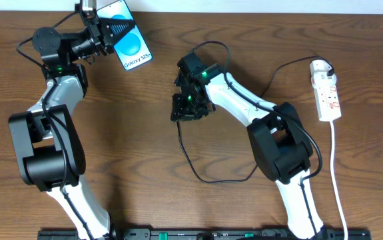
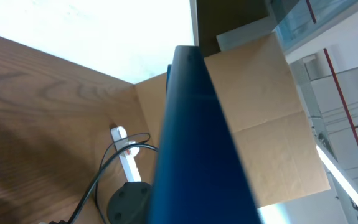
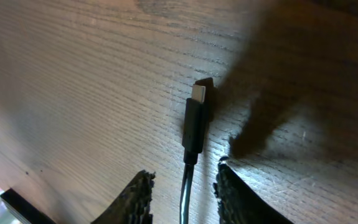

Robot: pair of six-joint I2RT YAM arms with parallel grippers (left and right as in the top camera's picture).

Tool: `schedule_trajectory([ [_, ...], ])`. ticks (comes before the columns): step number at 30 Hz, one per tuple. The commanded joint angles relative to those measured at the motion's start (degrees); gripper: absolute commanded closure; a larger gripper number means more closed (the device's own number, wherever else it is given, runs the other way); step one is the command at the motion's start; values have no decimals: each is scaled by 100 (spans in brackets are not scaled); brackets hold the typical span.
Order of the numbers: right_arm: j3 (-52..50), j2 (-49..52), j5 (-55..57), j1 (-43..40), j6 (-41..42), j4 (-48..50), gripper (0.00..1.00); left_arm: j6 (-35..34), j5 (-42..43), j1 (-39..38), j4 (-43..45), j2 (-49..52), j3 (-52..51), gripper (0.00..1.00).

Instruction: Plug charger to phone and switch on socket

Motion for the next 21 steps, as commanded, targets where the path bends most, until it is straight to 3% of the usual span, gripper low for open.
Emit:
schedule_trajectory([
  [1, 31, 118, -136, 24, 90, 20, 71, 98, 55, -7, 83, -74, 44, 93],
  [8, 31, 291, -184, 24, 258, 94, 82, 96, 72, -7, 83, -74, 44, 93],
  [16, 31, 317, -195, 24, 278, 129, 83, 98, 181, -7, 83, -74, 44, 93],
  [17, 31, 323, -197, 24, 284, 153, 85, 98, 181, -7, 83, -74, 44, 93],
  [19, 31, 332, -197, 22, 299, 212, 99, 98, 181, -7, 83, -74, 44, 93],
  [21, 31, 332, -170, 9, 291, 264, 99, 98, 181, -7, 83, -74, 44, 92],
])
